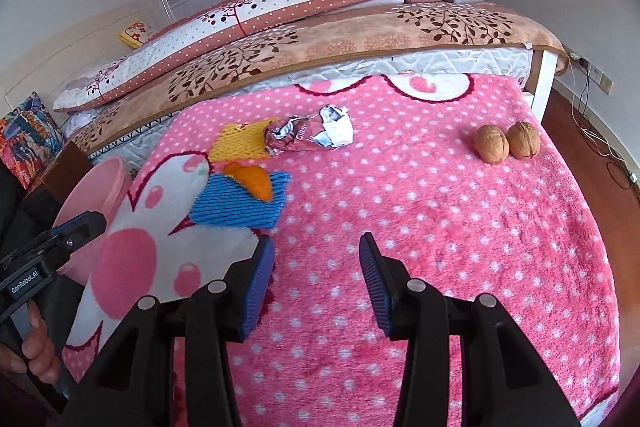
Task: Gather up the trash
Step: 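Move both open grippers from the bucket back over the blanket, then grasp the blue mesh sleeve with the left gripper while the right gripper grasps the orange peel piece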
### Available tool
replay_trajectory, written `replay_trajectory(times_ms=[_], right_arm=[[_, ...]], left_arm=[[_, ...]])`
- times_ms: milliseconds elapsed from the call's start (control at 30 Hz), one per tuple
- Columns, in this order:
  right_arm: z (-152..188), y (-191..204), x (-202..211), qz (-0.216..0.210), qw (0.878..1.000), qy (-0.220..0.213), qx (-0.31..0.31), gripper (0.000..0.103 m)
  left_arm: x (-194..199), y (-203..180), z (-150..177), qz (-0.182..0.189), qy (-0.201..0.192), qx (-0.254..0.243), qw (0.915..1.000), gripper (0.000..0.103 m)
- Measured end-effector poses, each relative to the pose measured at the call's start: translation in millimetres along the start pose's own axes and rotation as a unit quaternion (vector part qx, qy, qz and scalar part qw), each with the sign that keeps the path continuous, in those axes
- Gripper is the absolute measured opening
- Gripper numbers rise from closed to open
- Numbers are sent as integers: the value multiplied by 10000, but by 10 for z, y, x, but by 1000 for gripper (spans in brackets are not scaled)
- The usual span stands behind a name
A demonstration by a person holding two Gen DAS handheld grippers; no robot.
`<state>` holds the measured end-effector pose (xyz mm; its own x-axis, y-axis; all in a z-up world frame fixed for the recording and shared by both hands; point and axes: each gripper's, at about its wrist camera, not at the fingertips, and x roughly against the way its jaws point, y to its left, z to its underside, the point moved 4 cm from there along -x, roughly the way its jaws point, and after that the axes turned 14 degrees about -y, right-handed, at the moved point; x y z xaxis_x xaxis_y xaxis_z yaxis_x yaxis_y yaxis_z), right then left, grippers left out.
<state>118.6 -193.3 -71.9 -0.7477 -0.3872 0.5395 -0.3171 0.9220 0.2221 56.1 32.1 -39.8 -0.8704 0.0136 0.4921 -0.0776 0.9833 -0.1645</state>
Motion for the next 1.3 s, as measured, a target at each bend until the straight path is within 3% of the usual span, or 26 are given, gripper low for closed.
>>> replay_trajectory(times_ms=[367, 633, 733, 767, 800, 867, 1200, 1300], right_arm=[[147, -227, -38, -5, 9996, 148, -254, 44], [176, -216, -58, -116, 9992, 195, -322, 44], [174, -242, -63, -103, 9989, 190, -405, 44], [174, -249, -73, -93, 9988, 205, -426, 44], [174, -254, -82, -83, 9987, 222, -443, 44], [174, -263, -97, -62, 9986, 255, -458, 44], [180, -182, -138, -23, 9992, 323, -237, 44], [156, -74, -155, -247, 9986, 387, -261, 44]], left_arm=[[-578, -390, 11, 173, 440, -147, 9988, 42], [-945, -352, 141, 9, 814, 273, 9963, 42], [-949, -393, 157, 5, 733, 111, 9972, 39], [-943, -404, 165, 35, 734, 85, 9973, 24], [-941, -412, 167, 71, 743, 84, 9972, 15], [-899, -394, 167, 105, 718, 112, 9973, 8], [-443, -105, 210, 162, 742, 259, 9968, 5], [-288, 53, 250, 110, 765, 352, 9964, 5]])
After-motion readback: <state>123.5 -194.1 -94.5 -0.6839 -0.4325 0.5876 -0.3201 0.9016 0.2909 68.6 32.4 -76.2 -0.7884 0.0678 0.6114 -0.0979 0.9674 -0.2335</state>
